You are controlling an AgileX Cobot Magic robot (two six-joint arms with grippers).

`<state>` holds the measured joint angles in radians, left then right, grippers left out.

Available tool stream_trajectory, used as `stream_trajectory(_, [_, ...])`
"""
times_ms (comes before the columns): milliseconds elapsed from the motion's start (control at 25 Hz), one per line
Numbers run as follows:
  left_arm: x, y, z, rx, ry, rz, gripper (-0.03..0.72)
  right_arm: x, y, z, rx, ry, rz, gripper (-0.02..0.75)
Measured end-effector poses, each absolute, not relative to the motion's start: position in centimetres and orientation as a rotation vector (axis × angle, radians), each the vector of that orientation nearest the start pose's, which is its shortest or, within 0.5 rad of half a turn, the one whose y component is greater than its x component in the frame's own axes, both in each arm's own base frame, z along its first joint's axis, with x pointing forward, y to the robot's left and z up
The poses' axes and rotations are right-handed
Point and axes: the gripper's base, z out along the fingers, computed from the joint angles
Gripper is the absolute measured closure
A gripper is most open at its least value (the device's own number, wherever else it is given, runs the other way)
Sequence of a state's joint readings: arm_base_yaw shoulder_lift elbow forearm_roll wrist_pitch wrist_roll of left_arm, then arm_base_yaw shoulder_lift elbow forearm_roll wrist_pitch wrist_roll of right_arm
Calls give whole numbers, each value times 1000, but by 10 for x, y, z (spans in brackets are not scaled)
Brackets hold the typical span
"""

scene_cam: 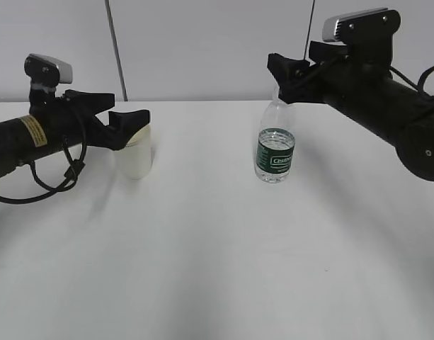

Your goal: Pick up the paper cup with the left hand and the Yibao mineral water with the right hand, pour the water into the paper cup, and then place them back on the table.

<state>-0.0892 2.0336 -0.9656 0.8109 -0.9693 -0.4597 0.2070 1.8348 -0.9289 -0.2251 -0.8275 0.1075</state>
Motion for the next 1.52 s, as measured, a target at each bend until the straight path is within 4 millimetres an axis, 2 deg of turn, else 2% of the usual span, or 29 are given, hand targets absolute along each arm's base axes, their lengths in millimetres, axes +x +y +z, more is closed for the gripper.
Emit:
stream_trajectory(320, [382, -88, 147, 581, 1738, -599, 101, 369, 92, 237, -351, 1570, 223, 143])
stream_trajectory(560, [379, -87, 173, 606, 1714, -554, 103, 366, 91, 245, -356, 1577, 214, 144])
stream_trajectory(960, [375, -79, 195, 550, 1790, -473, 104, 357, 88, 259, -367, 1618, 183, 144])
stream_trajectory(1080, [372, -74, 205, 512, 1844, -426, 104, 353, 86, 263, -372, 1652, 166, 144])
stream_trajectory(1520, [351, -44, 246, 184, 2041, -175, 118, 332, 76, 286, -367, 1770, 102, 146])
